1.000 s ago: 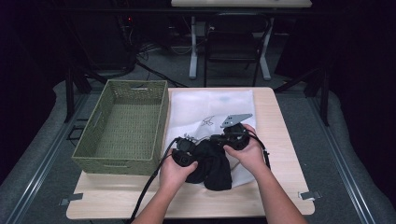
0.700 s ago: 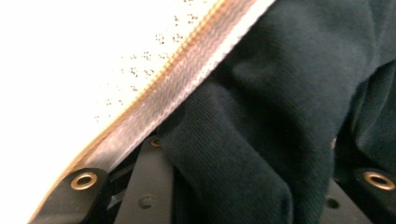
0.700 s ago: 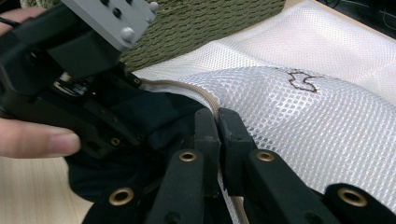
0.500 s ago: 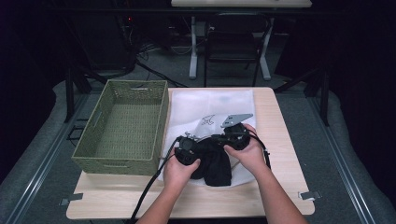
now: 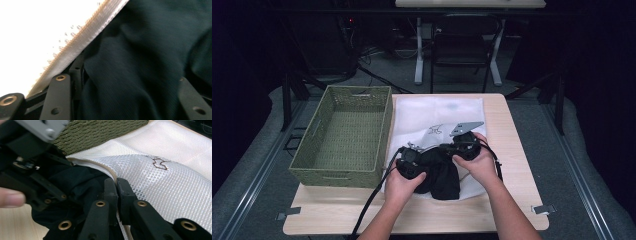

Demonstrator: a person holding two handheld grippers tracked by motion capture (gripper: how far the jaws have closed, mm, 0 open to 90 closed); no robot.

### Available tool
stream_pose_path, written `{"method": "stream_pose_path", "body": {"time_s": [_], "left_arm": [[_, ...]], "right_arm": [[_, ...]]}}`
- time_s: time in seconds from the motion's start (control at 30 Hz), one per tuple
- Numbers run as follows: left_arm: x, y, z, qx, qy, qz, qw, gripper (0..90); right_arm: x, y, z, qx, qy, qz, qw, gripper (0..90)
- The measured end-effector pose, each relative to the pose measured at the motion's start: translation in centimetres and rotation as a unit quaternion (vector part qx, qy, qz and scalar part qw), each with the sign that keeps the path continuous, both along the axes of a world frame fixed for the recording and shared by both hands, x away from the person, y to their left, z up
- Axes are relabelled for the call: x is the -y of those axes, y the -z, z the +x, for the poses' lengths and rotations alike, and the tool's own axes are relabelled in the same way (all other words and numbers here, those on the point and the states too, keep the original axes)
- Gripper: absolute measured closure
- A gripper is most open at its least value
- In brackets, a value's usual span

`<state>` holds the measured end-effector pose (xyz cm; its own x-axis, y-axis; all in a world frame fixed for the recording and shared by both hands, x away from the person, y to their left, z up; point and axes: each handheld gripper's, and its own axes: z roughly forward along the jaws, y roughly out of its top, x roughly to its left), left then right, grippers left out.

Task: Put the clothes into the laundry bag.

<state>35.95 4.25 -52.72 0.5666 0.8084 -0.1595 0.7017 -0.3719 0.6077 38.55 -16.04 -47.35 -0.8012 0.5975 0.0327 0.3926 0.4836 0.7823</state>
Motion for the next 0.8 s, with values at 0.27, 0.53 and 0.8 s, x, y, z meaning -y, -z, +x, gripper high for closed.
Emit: {"method": "stream_pose_path", "body": {"time_s": [0.27,0.53,0.8], "left_arm": [[-0.8,-1.5,-2.2,0.005,0.016,-0.017,0.9997,41.4],[-1.5,-3.0,-4.4,0.015,0.035,-0.032,0.9988,37.3],[0.0,-2.4,-5.5,0.017,0.041,-0.025,0.9987,27.5]], "right_arm": [[0.2,0.0,0.1,-0.001,0.003,0.002,1.0000,87.5],[0.2,0.1,0.1,-0.001,0.004,0.003,1.0000,87.5],[0.0,0.2,0.1,-0.004,0.004,0.003,1.0000,87.4]]}}
